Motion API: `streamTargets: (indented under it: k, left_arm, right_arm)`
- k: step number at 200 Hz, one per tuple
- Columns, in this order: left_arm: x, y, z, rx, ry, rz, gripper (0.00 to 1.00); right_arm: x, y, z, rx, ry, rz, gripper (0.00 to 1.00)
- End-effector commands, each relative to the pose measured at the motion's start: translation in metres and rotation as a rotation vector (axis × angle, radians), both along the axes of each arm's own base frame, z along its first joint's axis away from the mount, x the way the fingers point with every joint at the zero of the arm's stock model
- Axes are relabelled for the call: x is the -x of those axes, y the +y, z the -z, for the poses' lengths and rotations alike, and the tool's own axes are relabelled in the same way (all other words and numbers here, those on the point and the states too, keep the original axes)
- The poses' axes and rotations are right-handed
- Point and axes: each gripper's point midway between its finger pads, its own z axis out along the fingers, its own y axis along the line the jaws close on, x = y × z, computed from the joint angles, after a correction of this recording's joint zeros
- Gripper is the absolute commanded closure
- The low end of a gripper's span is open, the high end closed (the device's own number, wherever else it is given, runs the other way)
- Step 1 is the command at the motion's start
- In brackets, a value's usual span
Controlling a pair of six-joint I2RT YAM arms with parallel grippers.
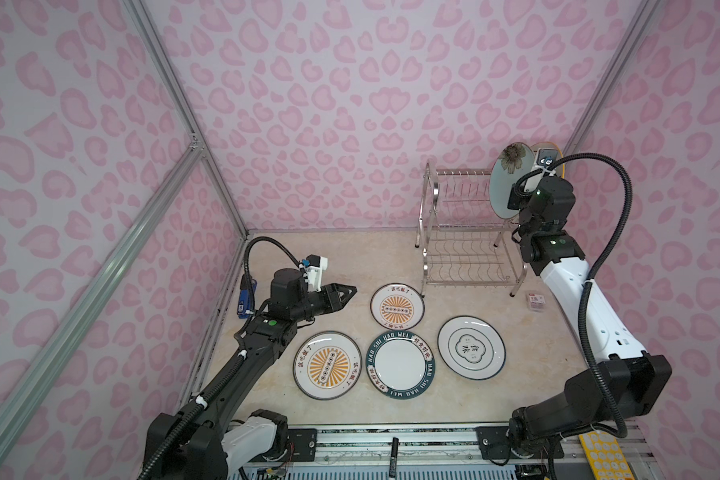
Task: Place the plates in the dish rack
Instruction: 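Lower the sunflower plate into the rack slot beside the cream berry plate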
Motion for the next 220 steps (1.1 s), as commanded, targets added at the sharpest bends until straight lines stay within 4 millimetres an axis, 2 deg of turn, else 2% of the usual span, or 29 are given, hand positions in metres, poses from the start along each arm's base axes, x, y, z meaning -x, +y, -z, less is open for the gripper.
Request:
streamTargets:
  k: [1,147,220]
  left_arm:
    - [-0.003,0.001,-0.007,-0.005,-0.029,-0.002,0.59]
    - [-0.006,0.000,-0.004,-0.009,-0.024,-0.002,0.60]
    - [-0.005,0.000,-0.003,-0.012,-0.025,-0.001,0.60]
  right_arm:
    - [0.004,-0.004,-0.034,0.026,-0.126,0.044,1.00]
    - [0.001,0.005,-0.042,0.159,-0.104,0.100,1.00]
    - [-0.005,0.010,-0.035,0.220,-0.070,0.099,1.00]
